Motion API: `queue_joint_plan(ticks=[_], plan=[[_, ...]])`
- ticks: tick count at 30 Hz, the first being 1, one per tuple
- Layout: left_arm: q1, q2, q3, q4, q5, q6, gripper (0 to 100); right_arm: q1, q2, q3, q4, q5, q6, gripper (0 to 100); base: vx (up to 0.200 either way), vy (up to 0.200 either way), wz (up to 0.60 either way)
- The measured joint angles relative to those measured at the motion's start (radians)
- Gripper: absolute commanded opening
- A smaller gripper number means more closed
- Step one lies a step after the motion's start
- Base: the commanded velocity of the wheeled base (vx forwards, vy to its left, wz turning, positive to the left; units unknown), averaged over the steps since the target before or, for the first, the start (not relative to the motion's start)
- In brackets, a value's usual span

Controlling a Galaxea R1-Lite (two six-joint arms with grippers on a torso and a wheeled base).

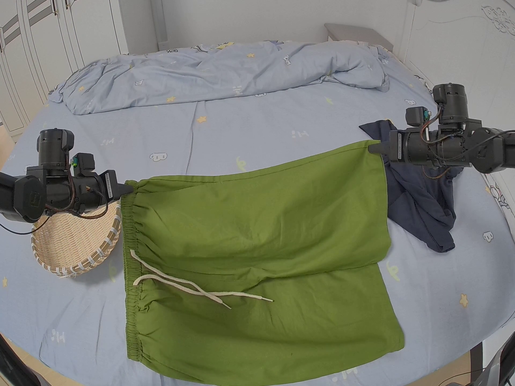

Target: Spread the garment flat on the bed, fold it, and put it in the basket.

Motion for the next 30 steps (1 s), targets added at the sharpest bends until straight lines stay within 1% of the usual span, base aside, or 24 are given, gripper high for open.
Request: queue_joint_plan(ticks=[3, 7, 9, 13, 15, 20, 22, 26, 30], plan=[[0.003, 0.008, -0.005, -0.018, 0.001, 0.0, 0, 0.003, 0.054, -0.065, 0.0, -0.034, -0.016, 0, 0.0, 0.0, 0.0], [0.005, 0.021, -0.014, -0.031, 0.001, 0.001, 0, 0.014, 0.126, -0.144, -0.015, -0.156, -0.042, 0, 0.0, 0.0, 0.0], [0.007, 0.028, -0.019, -0.035, 0.001, 0.001, 0, 0.02, 0.161, -0.178, -0.042, -0.194, -0.053, 0, 0.0, 0.0, 0.0], [0.009, 0.043, -0.026, -0.04, 0.004, 0.01, 0, 0.033, 0.219, -0.215, -0.143, -0.22, -0.063, 0, 0.0, 0.0, 0.0], [0.01, 0.051, -0.027, -0.042, 0.007, 0.028, 0, 0.037, 0.243, -0.226, -0.167, -0.233, -0.065, 0, 0.0, 0.0, 0.0], [0.01, 0.071, -0.026, -0.043, 0.053, 0.064, 0, 0.044, 0.295, -0.262, -0.173, -0.24, -0.067, 0, 0.0, 0.0, 0.0], [0.01, 0.077, -0.025, -0.043, 0.06, 0.068, 0, 0.046, 0.306, -0.269, -0.173, -0.241, -0.068, 0, 0.0, 0.0, 0.0], [0.01, 0.095, -0.029, -0.05, 0.099, 0.076, 0, 0.053, 0.33, -0.286, -0.173, -0.242, -0.069, 0, 0.0, 0.0, 0.0], [0.015, 0.119, -0.04, -0.083, 0.122, 0.076, 0, 0.064, 0.359, -0.326, -0.17, -0.246, -0.069, 0, 0.0, 0.0, 0.0]])
